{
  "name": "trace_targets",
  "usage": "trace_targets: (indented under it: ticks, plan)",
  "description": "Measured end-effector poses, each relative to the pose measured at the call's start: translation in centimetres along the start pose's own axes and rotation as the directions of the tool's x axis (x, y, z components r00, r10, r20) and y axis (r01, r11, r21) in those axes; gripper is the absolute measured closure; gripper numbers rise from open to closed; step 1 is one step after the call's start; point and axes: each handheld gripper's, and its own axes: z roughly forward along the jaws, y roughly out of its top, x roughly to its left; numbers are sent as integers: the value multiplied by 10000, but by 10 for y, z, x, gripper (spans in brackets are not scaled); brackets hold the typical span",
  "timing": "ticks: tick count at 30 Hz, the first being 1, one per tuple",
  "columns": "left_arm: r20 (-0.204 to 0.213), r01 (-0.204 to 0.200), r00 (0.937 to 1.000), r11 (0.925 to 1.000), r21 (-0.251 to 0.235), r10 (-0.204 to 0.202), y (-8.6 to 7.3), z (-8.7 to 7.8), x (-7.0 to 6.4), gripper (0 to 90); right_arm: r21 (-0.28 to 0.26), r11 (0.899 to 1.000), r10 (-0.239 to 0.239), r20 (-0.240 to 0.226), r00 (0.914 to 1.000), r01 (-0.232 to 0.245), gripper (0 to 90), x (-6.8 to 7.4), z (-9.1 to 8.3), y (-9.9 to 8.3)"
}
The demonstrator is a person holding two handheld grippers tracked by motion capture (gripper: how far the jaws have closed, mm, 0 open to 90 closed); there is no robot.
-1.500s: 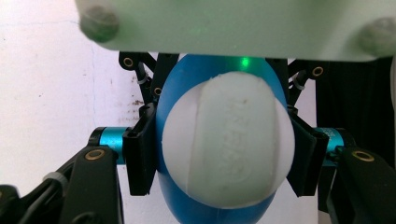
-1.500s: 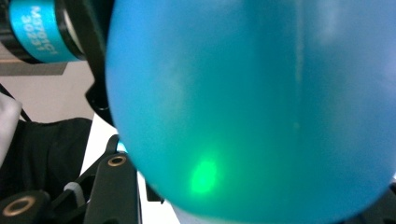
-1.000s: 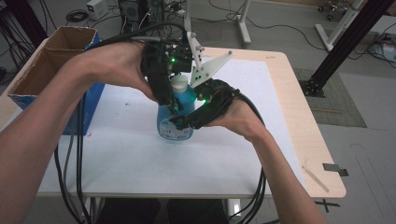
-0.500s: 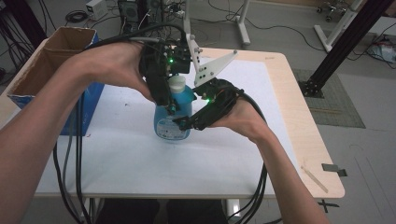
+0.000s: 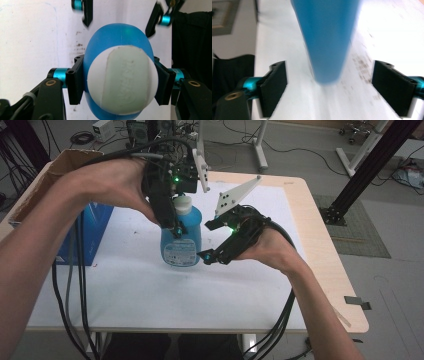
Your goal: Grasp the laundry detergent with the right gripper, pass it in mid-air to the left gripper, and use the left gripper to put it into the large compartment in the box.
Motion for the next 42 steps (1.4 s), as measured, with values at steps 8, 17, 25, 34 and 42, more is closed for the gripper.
trace_targets:
  ticks: [8, 17, 25, 34, 42]
  plan:
    - [-597, 811, 9951, 9962, 304, -791, -12, -58, 18, 382, 1785, 9824, 270, 1522, 9880, -543, 122, -2, -29, -12]
    - [-1620, 2000, 9675, 9796, 211, -1940, -20, -129, 36, 382, 1874, 9762, 653, 2248, 9722, -1089, 122, -3, -55, -31]
    - [-2010, 3426, 9158, 9375, -609, -3478, -51, -176, 48, 383, 2160, 9633, 942, 2844, 9541, -1595, 123, -7, -64, -50]
    - [-2467, 4777, 8448, 8770, -523, -4748, -99, -195, 49, 383, 2115, 9601, 1150, 2969, 9480, -1827, 123, -11, -64, -55]
    - [-2725, 5479, 8004, 8361, -286, -5339, -133, -205, 46, 383, 2193, 9568, 1205, 2978, 9470, -1908, 123, -13, -63, -57]
